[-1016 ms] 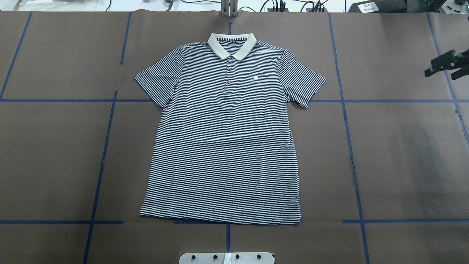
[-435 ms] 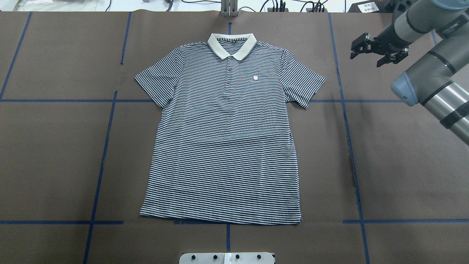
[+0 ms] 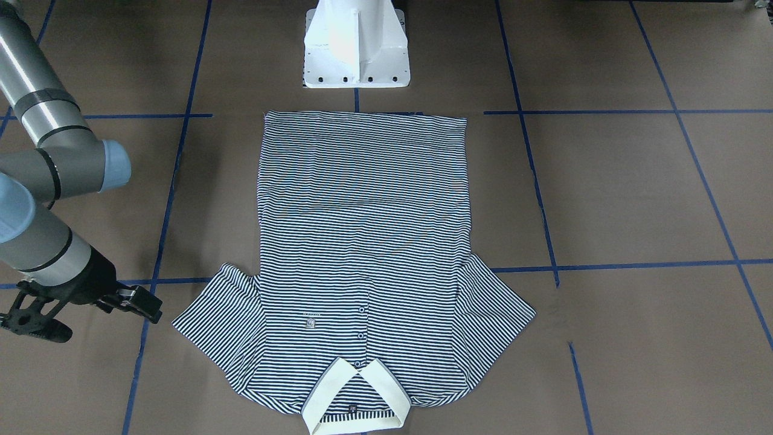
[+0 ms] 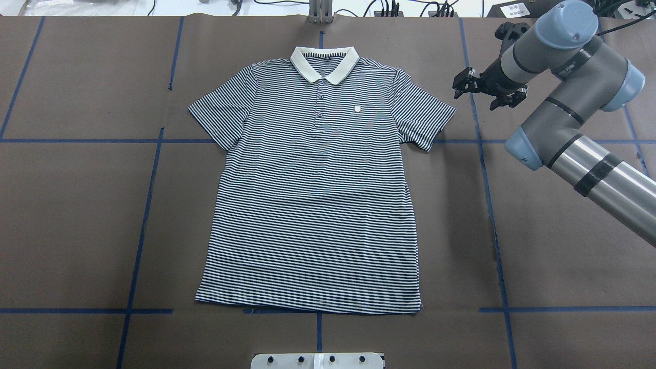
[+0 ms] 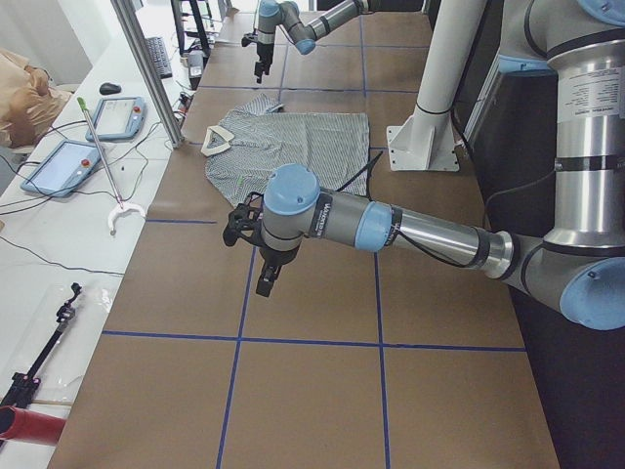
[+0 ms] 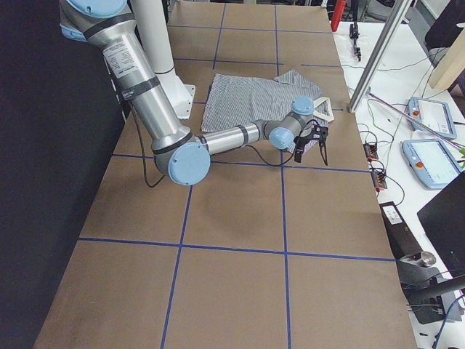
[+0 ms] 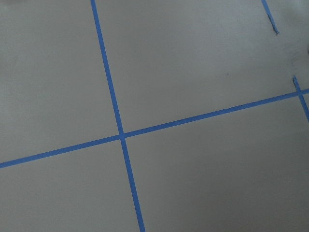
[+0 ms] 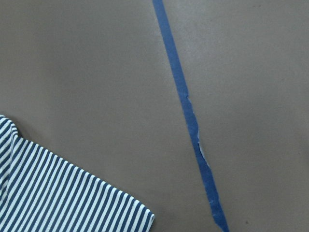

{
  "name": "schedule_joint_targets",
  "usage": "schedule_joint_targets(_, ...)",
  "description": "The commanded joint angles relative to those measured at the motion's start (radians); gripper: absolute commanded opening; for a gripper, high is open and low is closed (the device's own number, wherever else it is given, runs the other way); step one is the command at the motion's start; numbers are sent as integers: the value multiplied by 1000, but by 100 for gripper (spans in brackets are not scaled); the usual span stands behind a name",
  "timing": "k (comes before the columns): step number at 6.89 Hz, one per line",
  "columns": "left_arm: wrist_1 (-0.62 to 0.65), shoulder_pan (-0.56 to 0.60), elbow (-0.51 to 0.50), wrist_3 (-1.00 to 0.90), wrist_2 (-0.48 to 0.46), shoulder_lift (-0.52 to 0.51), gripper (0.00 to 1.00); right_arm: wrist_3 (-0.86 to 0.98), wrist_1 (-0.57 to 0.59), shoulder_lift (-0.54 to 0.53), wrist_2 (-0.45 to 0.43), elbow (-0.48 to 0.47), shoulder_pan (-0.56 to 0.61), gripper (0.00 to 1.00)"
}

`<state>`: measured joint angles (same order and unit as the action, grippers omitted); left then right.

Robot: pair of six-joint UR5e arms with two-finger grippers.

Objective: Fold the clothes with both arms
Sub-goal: 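Move the right gripper toward the sleeve nearest it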

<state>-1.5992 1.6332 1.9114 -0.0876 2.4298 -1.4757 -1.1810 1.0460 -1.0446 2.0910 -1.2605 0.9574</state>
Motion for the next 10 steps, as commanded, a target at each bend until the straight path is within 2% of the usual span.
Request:
schedule_joint_targets(1,-1,0,0,0,0,0,100,-5,-3,47,-17,62,-29,93)
schedule_joint_targets(3,-1,-1,0,0,0,0,100,-5,-3,69,-58,95,-42,91)
schedule_joint_targets(6,-1,0,0,-1,0,0,100,1,-3,74,-60,115,-52,82)
schedule_joint_targets(7,-1,0,0,-1,0,0,100,0,-3,75,-60,116,-55,64)
schedule_joint_targets(8,-1,0,0,-3,0,2,100,0,-3,77,-60,116,-55,12)
schedule_joint_targets(9,-1,-1,0,-3,0,2,100,6,-3,77,-59,116,-54,0)
schedule_joint_targets(10,-1,0,0,-3,0,2,100,12,-3,75,-57,116,-54,0)
